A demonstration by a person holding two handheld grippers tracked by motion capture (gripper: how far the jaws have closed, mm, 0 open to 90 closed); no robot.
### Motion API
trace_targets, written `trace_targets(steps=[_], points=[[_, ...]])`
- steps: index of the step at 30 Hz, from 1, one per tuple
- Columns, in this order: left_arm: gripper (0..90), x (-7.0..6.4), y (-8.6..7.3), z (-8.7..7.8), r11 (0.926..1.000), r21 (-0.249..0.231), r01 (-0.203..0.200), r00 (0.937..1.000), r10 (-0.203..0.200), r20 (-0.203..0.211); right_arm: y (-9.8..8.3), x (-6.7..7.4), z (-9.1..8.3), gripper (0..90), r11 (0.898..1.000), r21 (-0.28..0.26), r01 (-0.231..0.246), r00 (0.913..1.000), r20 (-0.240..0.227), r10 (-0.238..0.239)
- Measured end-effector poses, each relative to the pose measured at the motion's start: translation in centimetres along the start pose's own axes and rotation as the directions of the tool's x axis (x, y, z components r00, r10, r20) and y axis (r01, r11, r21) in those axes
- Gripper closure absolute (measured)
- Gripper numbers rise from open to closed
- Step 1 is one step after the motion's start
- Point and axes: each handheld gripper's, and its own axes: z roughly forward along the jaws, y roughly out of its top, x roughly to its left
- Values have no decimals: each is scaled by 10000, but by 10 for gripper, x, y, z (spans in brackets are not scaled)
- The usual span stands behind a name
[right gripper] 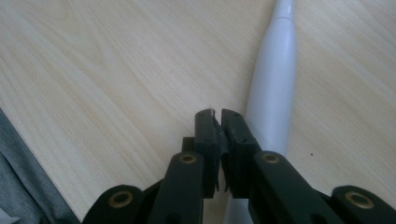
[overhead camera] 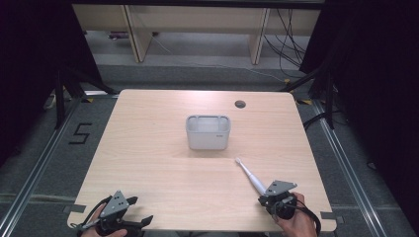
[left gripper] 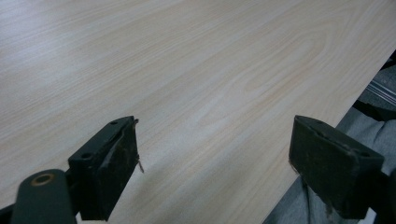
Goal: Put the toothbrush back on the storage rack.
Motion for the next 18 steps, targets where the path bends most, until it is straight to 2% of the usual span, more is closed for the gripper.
trace_targets(steps=[2, 5, 7, 8, 9, 10, 11, 12, 13, 15, 16, 17, 18], points=[[150, 0, 0, 0, 10000, -7, 4, 10000, -4, -15, 2, -1, -3, 826, 10000, 8, -17, 10000, -39, 17], [150, 0, 0, 0, 10000, 10, -5, 10000, 5, -14, 9, -4, -10, 743, 9999, -89, 61, 9997, 254, -58], [150, 0, 0, 0, 10000, 14, -16, 10000, 16, 1, 14, -5, -15, 680, 9991, 413, -82, 9986, 531, 60], [150, 0, 0, 0, 10000, 22, -12, 10000, 13, -25, 18, -9, -16, 596, 9966, 815, -117, 9970, 773, 54], [150, 0, 0, 0, 10000, 22, -12, 10000, 13, -25, 18, -9, -16, 596, 9966, 815, -117, 9970, 773, 54], [150, 1, 0, -1, 9998, 141, -142, 9999, 143, -45, 19, -11, -16, 560, 9940, 1054, -281, 9967, 786, 198], [150, 1, 0, -1, 9998, 155, -141, 9999, 142, -55, 22, -14, -15, 538, 9906, 1256, -540, 9955, 837, 437], [150, 1, 0, -1, 9998, 171, -138, 9999, 139, -67, 23, -16, -14, 527, 9896, 1309, -604, 9948, 897, 488], [150, 1, 0, -1, 9997, 172, -145, 9999, 146, -65, 25, -20, -13, 514, 9877, 1456, -566, 9955, 841, 447], [150, 2, 0, -1, 9997, 177, -163, 9998, 164, -57, 28, -23, -10, 501, 9820, 1705, -817, 9952, 666, 713], [150, 2, 0, -1, 9997, 177, -152, 9999, 153, -54, 32, -26, -6, 494, 9744, 2054, -910, 9953, 506, 822], [150, 2, 0, -1, 9997, 177, -152, 9999, 153, -54, 32, -26, -6, 494, 9744, 2054, -910, 9953, 506, 822], [150, 2, 0, -1, 9998, 161, -153, 9999, 153, -37, 35, -27, -2, 488, 9703, 2256, -875, 9959, 427, 798]])
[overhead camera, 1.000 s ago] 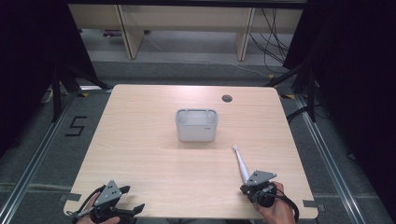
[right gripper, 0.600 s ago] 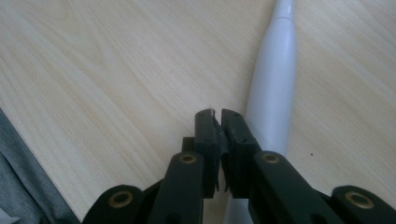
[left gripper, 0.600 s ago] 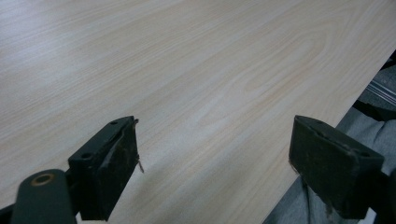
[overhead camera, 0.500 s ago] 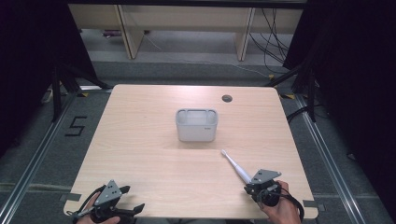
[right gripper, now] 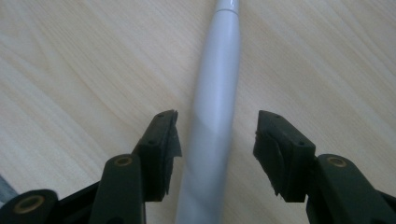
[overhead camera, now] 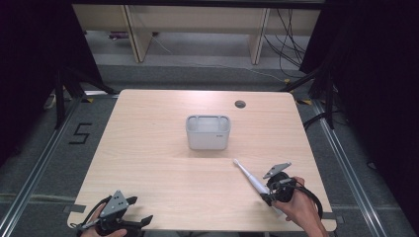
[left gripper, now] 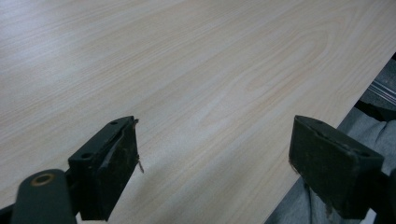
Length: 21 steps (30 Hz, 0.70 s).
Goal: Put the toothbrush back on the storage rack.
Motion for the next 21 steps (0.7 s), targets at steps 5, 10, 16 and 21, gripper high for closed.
trace_targets(steps=[5, 10, 16, 21], points=[[150, 0, 0, 0, 10000, 47, -29, 10000, 29, -25, 8, 0, 6, 493, 9995, 292, 85, 10000, -49, -84], [150, 1, 0, 0, 9999, 86, -131, 9999, 132, -103, 16, -1, 12, 510, 9964, 828, 184, 9997, -151, -172], [151, 1, 0, 0, 9998, 119, -131, 9997, 134, -219, 22, -3, 17, 515, 9928, 1159, 303, 9994, -210, -280], [151, 2, 1, -1, 9993, 228, -308, 9993, 313, -208, 25, -3, 21, 524, 9894, 1412, 343, 9992, -268, -308]])
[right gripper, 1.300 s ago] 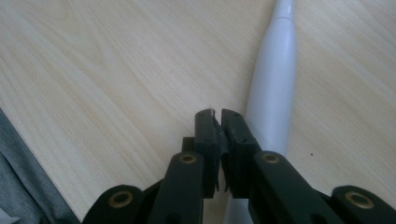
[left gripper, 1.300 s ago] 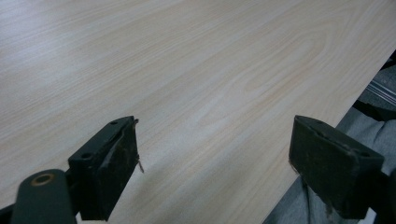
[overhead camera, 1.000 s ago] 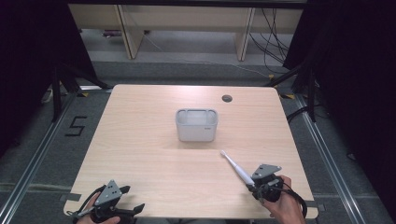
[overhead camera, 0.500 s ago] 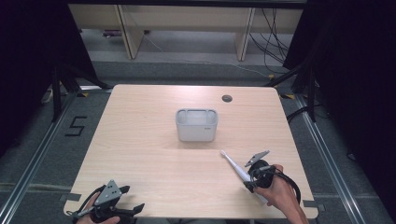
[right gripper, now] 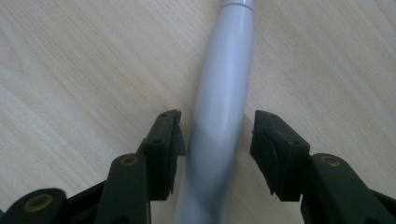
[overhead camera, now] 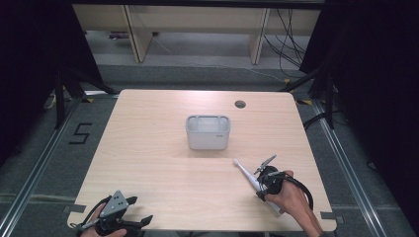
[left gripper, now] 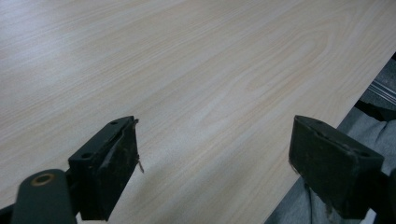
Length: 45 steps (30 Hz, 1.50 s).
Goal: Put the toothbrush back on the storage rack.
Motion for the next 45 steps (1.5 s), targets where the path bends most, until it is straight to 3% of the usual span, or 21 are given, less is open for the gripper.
trace_targets(steps=[10, 15, 18, 19, 20, 22, 25, 28, 29, 32, 37, 38, 45], points=[[151, -1, 0, 1, 9997, -146, 184, 9996, -181, 206, 8, -5, 7, 577, 9988, 486, 94, 9993, -373, -76], [151, -2, 0, 2, 9991, -285, 312, 9993, -306, 226, 13, -7, 7, 618, 9960, 874, -160, 9985, -503, 204], [151, -1, 0, 1, 9997, -166, 179, 9996, -175, 236, 16, -10, 8, 635, 9951, 965, 202, 9982, -575, -147], [151, 0, 0, 0, 10000, -39, 50, 9999, -50, 117, 17, -8, 9, 641, 9936, 1129, -2, 9992, -404, 48], [151, -1, 0, 1, 9997, -168, 202, 9995, -198, 226, 18, -8, 7, 648, 9926, 1193, 209, 9983, -567, -142], [151, -1, 0, 1, 9997, -175, 193, 9996, -189, 233, 21, -8, 8, 660, 9887, 1473, 275, 9990, -379, -221], [151, 0, 0, 0, 10000, -4, -7, 10000, 7, 66, 23, -9, 10, 661, 9848, 1641, 573, 9981, -323, -527], [151, 0, 0, 0, 10000, 2, -13, 10000, 13, 77, 26, -6, 10, 662, 9819, 1866, 335, 9991, -314, -282], [151, 0, 0, 0, 10000, 7, 4, 10000, -4, 49, 29, -7, 9, 661, 9743, 2174, 585, 9981, -291, -534], [151, 0, 0, 0, 10000, -4, 7, 10000, -7, 32, 31, -7, 9, 662, 9696, 2372, 594, 9981, -282, -542], [151, 1, 1, -1, 9998, 167, -51, 9998, 48, 180, 31, -8, 11, 663, 9713, 2266, 718, 9973, -283, -671], [151, -1, 0, 1, 9999, -97, 42, 10000, -42, -50, 31, -8, 11, 663, 9713, 2266, 718, 9973, -283, -671], [151, 0, 0, 1, 9999, -100, 69, 10000, -69, 53, 30, -6, 10, 665, 9731, 2208, 657, 9974, -433, -575]])
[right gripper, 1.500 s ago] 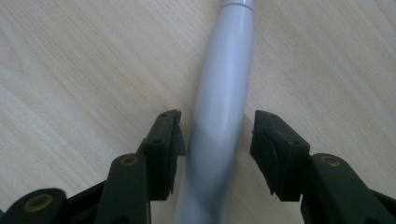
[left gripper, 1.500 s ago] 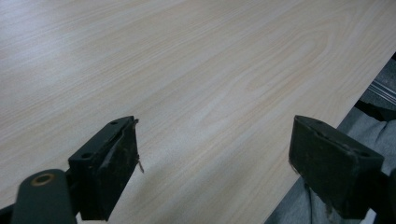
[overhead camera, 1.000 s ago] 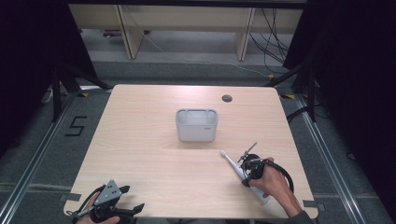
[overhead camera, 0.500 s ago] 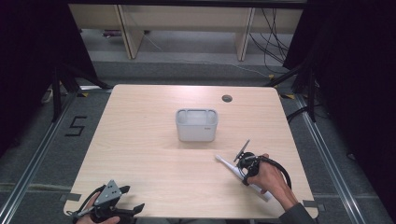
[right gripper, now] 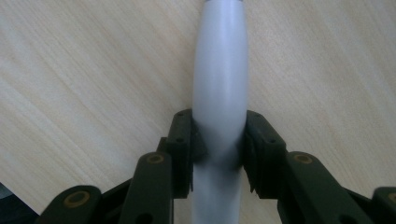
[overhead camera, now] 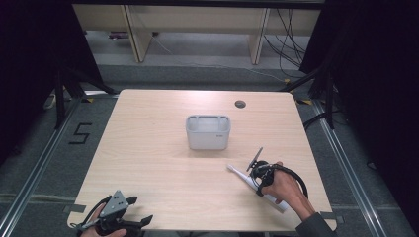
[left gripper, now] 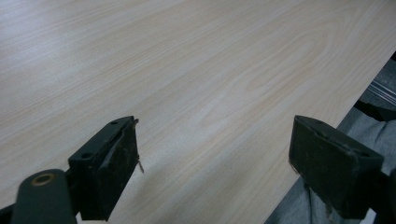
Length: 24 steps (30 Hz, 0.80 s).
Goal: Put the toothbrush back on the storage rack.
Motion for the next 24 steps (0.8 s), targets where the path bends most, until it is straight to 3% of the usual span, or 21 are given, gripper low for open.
trace_targets(steps=[1, 2, 8, 9, 10, 12, 13, 15, 16, 17, 18, 20, 21, 22, 23, 24], points=[[151, 0, 0, 0, 10000, 0, 0, 10000, 0, 0, 0, 0, 0, 665, 10000, 0, 0, 10000, 0, 0], [151, -2, 0, 0, 9996, -146, 252, 9996, -250, 158, -2, -1, -1, 665, 9997, -149, 208, 9998, 5, -208], [151, -1, 0, 0, 9999, -68, 110, 9998, -109, 156, -6, 3, -11, 666, 9961, -830, 291, 9993, -202, -308], [151, -1, 0, 0, 9999, -73, 112, 9998, -111, 155, -7, 6, -14, 666, 9954, -953, 96, 9996, -241, -119], [151, -1, 0, 0, 9999, -78, 117, 9998, -116, 158, -8, 2, -19, 666, 9887, -1347, 652, 9974, -217, -687], [150, -1, 0, 0, 9998, -81, 187, 9997, -186, 142, -9, 3, -21, 666, 9860, -1541, 637, 9972, -293, -690], [151, -1, 0, 0, 9998, -75, 174, 9998, -173, 141, -9, 4, -27, 666, 9768, -2025, 699, 9958, -435, -803], [151, -2, 0, 0, 9994, -143, 313, 9994, -311, 151, -10, 6, -31, 667, 9748, -2192, 425, 9966, -594, -568], [151, -2, 0, 0, 9997, -16, 236, 9995, -235, 209, -11, 7, -38, 666, 9631, -2674, 315, 9944, -886, -571], [151, -2, 0, 0, 9997, -16, 236, 9995, -235, 209, -11, 7, -38, 666, 9631, -2674, 315, 9944, -886, -571], [151, -1, 0, -1, 9998, 27, 189, 9997, -189, 182, -11, 7, -46, 667, 9506, -3082, 363, 9940, -871, -663], [151, -2, 0, 0, 9998, -22, 213, 9997, -213, 137, -11, 6, -53, 667, 9353, -3512, 441, 9929, -882, -799], [151, -1, 0, -1, 9998, 8, 205, 9996, -205, 181, -11, 6, -53, 667, 9353, -3512, 441, 9929, -882, -799], [151, -2, 0, 0, 9994, -108, 339, 9993, -338, 130, -10, 4, -60, 666, 9139, -4041, 393, 9909, -1018, -877], [151, -2, 0, 0, 9994, -108, 339, 9993, -338, 130, -10, 4, -60, 666, 9139, -4041, 393, 9909, -1018, -877], [151, -2, 0, 0, 9993, -165, 346, 9993, -343, 143, -9, 4, -67, 666, 8926, -4495, 343, 9901, -1065, -916]])
